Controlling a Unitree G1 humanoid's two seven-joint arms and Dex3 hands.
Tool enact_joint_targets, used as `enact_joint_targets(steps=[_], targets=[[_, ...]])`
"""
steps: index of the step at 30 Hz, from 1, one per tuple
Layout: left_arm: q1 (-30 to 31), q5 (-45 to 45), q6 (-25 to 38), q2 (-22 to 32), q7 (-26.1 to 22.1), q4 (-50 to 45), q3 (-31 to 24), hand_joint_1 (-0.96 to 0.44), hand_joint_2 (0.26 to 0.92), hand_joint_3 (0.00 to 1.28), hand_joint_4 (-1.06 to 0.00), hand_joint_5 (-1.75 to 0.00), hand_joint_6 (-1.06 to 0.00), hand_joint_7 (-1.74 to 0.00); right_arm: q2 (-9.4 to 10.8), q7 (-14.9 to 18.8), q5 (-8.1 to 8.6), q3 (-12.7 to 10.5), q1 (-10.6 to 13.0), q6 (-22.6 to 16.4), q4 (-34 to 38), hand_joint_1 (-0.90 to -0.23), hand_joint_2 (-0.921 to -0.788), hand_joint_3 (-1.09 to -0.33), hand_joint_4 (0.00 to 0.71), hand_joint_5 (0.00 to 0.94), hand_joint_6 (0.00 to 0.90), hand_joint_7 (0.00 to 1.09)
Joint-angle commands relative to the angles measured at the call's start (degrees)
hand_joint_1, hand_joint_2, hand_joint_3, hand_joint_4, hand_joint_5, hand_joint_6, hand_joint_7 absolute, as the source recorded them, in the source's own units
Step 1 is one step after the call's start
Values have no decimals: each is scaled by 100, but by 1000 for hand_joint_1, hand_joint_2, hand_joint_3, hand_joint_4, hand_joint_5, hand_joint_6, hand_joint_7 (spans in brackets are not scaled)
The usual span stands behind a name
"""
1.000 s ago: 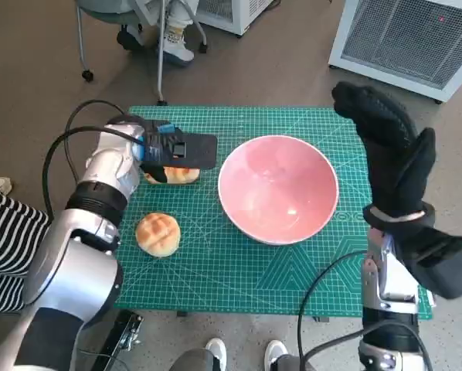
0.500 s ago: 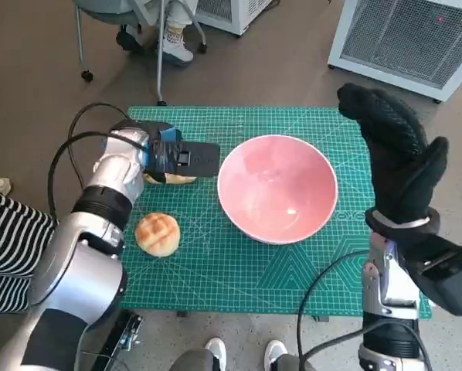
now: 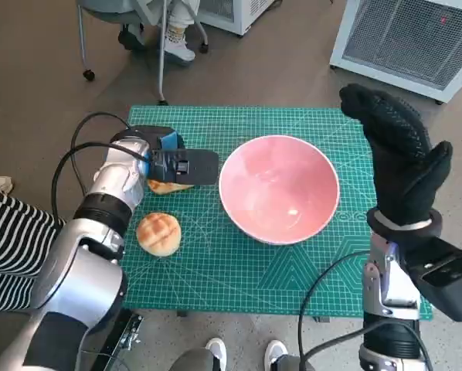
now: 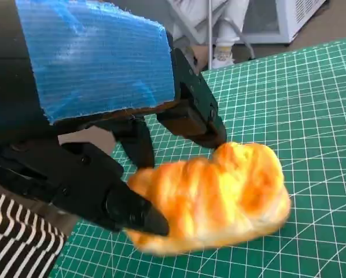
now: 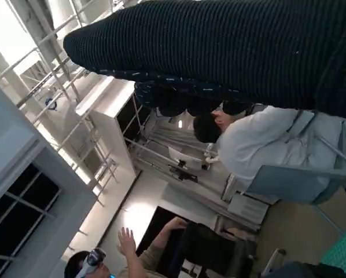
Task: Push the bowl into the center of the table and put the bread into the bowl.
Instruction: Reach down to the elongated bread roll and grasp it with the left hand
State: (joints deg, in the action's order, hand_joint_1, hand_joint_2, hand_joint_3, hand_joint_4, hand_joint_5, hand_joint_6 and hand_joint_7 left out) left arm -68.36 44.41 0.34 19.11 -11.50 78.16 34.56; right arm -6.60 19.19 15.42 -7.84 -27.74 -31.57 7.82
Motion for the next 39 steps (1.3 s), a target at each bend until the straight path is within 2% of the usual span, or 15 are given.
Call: enact_joint_targets(steps=[1, 2, 4, 8, 16, 24, 28, 30, 31, 32, 34, 37, 39], targets=[[163, 69, -87, -4, 102, 66, 72, 146, 920, 60, -685, -1217, -716, -778, -46, 11, -41, -6, 137, -11, 109, -726, -921, -663, 235, 3, 169, 322], [182, 78, -98, -5, 132, 68, 83, 93, 920, 64, -679, -1223, -687, -894, -45, 14, -38, -5, 138, -16, 116, -723, -921, -665, 235, 3, 169, 323], [213, 90, -116, -6, 181, 73, 97, 47, 920, 71, -657, -1228, -667, -1008, -45, 13, -36, -4, 136, -21, 130, -720, -921, -669, 235, 3, 168, 325], [274, 111, -139, -10, 279, 80, 128, 9, 921, 82, -614, -1232, -662, -1116, -41, 4, -31, -2, 141, -6, 129, -714, -921, -675, 235, 3, 167, 328], [375, 129, -171, -8, 413, 88, 158, -1, 921, 107, -529, -1240, -688, -1178, -19, -32, -29, 12, 182, 53, 49, -711, -921, -678, 235, 2, 164, 333], [440, 128, -140, -12, 445, 98, 170, -2, 921, 125, -511, -1265, -663, -1201, 2, -77, -47, 15, 231, 88, -8, -703, -921, -679, 236, 2, 162, 337], [464, 124, -110, -21, 432, 100, 171, -3, 921, 127, -536, -1272, -628, -1211, 3, -98, -51, 18, 254, 104, -35, -700, -921, -681, 235, 2, 161, 339], [475, 118, -87, -32, 412, 100, 168, -184, 921, 104, -469, -1160, -645, -1228, 2, -110, -54, 21, 261, 110, -41, -699, -921, -682, 235, 2, 160, 340], [482, 113, -76, -36, 402, 100, 165, -226, 865, 72, -452, -954, -551, -990, 3, -116, -57, 24, 266, 114, -49, -698, -921, -683, 235, 2, 160, 340], [487, 106, -59, -42, 380, 99, 160, -242, 846, 58, -461, -851, -533, -874, 5, -123, -59, 26, 269, 118, -53, -698, -921, -683, 235, 2, 160, 341], [497, 96, -29, -51, 343, 99, 154, -306, 803, 24, -494, -475, -493, -500, 9, -133, -65, 31, 275, 122, -58, -698, -921, -684, 235, 2, 159, 342], [512, 82, 23, -71, 275, 99, 146, -386, 783, 10, -486, -231, -445, -263, 13, -148, -71, 38, 275, 125, -53, -698, -921, -686, 235, 1, 159, 343], [520, 74, 57, -83, 228, 96, 139, -427, 780, 7, -469, -157, -415, -191, 13, -158, -65, 42, 274, 137, -56, -697, -921, -688, 234, 1, 158, 344]])
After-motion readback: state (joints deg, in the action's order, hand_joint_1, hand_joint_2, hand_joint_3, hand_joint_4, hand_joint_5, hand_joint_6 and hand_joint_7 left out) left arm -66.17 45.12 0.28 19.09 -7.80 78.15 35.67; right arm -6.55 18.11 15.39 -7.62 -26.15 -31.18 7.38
